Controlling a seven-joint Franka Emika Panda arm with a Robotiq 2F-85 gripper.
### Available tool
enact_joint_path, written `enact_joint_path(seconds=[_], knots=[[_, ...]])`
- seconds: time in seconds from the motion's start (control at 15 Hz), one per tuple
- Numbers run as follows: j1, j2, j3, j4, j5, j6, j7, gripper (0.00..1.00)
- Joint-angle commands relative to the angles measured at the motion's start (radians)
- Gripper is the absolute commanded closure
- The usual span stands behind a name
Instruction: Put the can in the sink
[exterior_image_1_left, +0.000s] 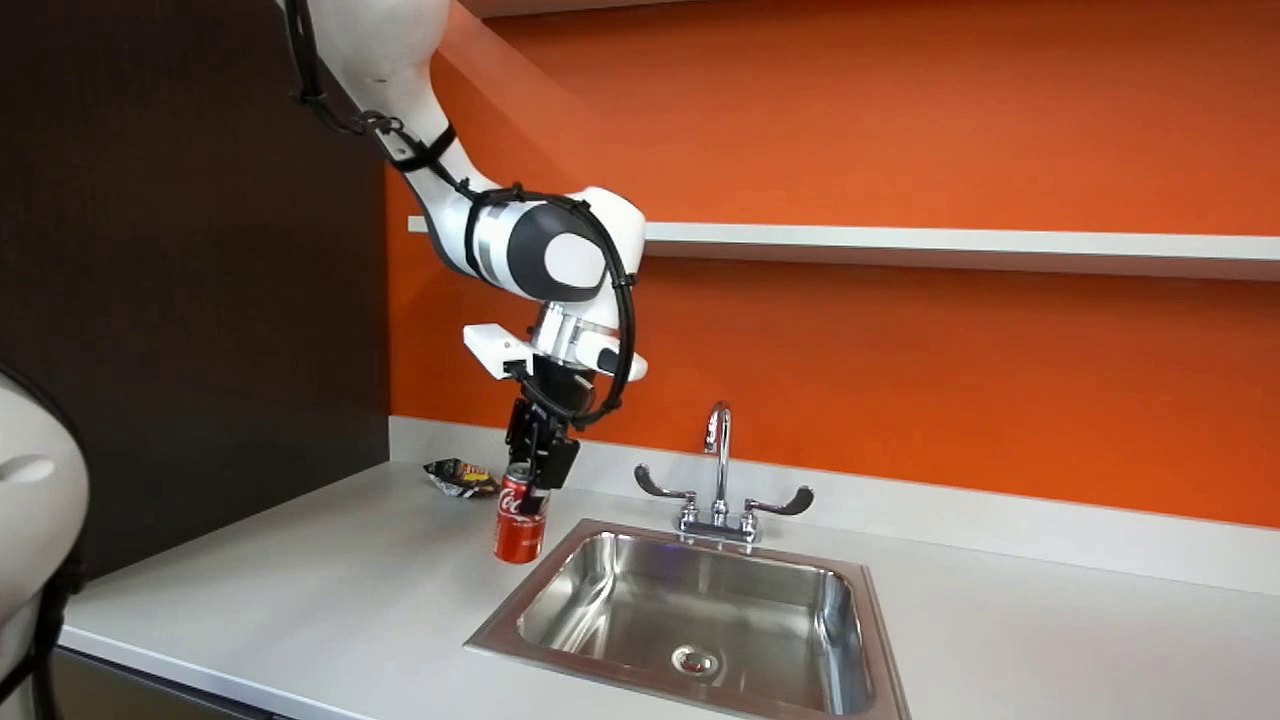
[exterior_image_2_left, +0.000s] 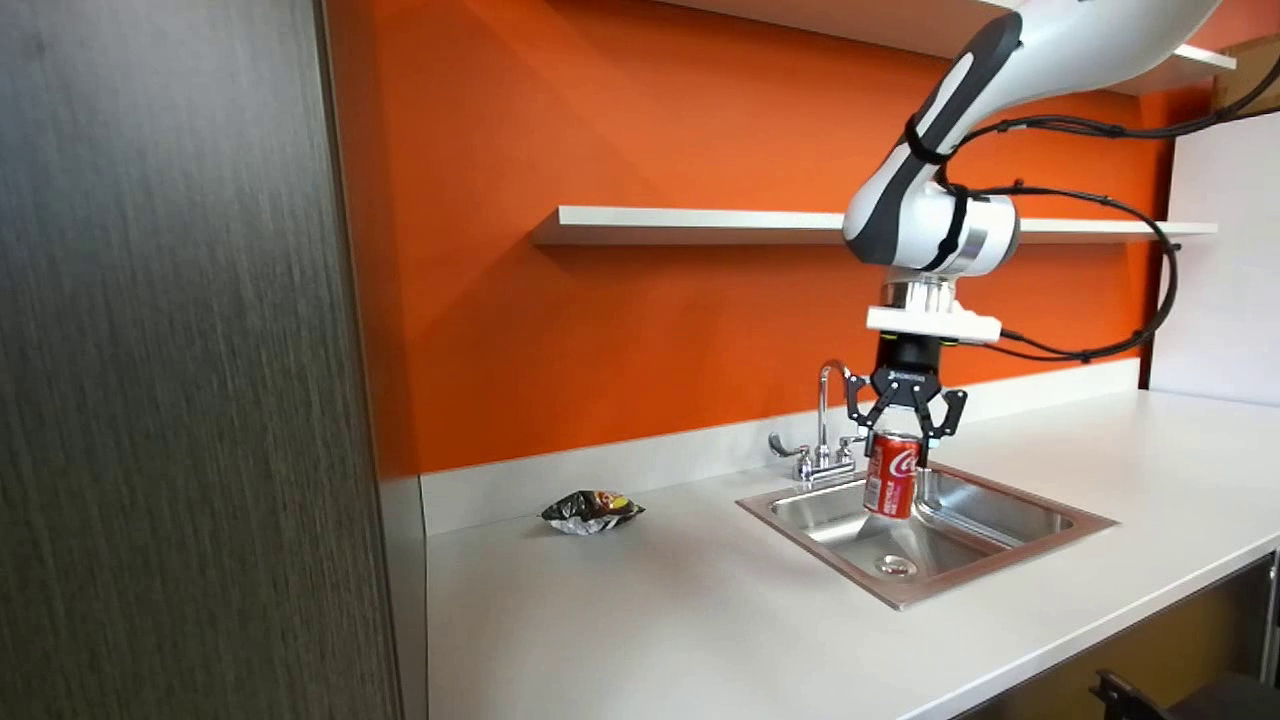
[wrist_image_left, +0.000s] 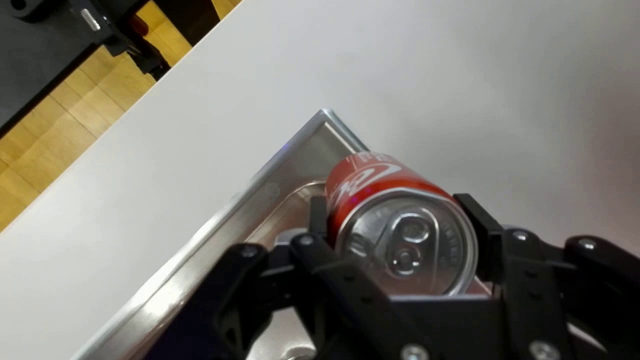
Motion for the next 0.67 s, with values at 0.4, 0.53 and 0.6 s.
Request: enact_joint_path(seconds=[0.4, 0.53, 0.6], knots=[[-0.062, 0.14, -0.042, 0.139, 0.189, 0.005, -0.035, 0.62], [-0.064, 0.187, -0.039, 0.18, 0.222, 0.009, -0.032, 0.62], [-0.065, 0.21, -0.037, 0.2, 0.233, 0.013, -0.027, 0.62]])
